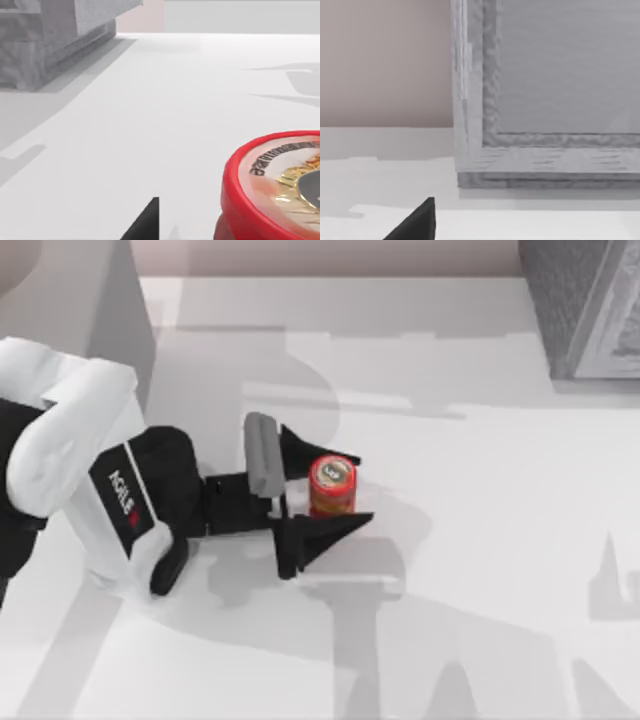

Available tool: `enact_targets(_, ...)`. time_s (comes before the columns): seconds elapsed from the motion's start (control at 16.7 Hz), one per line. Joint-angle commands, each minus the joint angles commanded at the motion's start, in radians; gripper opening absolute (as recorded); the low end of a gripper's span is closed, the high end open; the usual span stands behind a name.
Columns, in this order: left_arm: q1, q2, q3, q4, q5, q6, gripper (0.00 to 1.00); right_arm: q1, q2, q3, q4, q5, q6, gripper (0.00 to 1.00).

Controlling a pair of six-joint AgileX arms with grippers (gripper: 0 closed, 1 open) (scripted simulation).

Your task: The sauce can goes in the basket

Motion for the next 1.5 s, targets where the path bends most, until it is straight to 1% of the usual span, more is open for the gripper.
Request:
enact_targets(0.42, 0.0, 0.0, 0.0, 0.0, 0.0, 0.0, 0.02, 0.0, 0.0, 0.0, 0.0, 0.0, 0.0, 1.0)
enact_targets(0.48, 0.0, 0.0, 0.0, 0.0, 0.0, 0.0, 0.0, 0.0, 0.0, 0.0, 0.0, 0.0, 0.0, 1.0)
enact_targets(1.08, 0.005, -0.013, -0.007, -0.007, 0.008, 0.001, 0.0, 0.0, 0.0, 0.0, 0.0, 0.0, 0.0, 1.0)
enact_targets(1.26, 0.033, -0.107, -0.052, -0.055, 0.071, 0.002, 0.0, 0.0, 0.0, 0.0, 0.0, 0.0, 0.0, 1.0)
enact_targets(1.5, 0.128, -0.343, -0.169, -0.173, 0.211, -0.001, 0.0, 0.0, 0.0, 0.0, 0.0, 0.0, 0.0, 1.0)
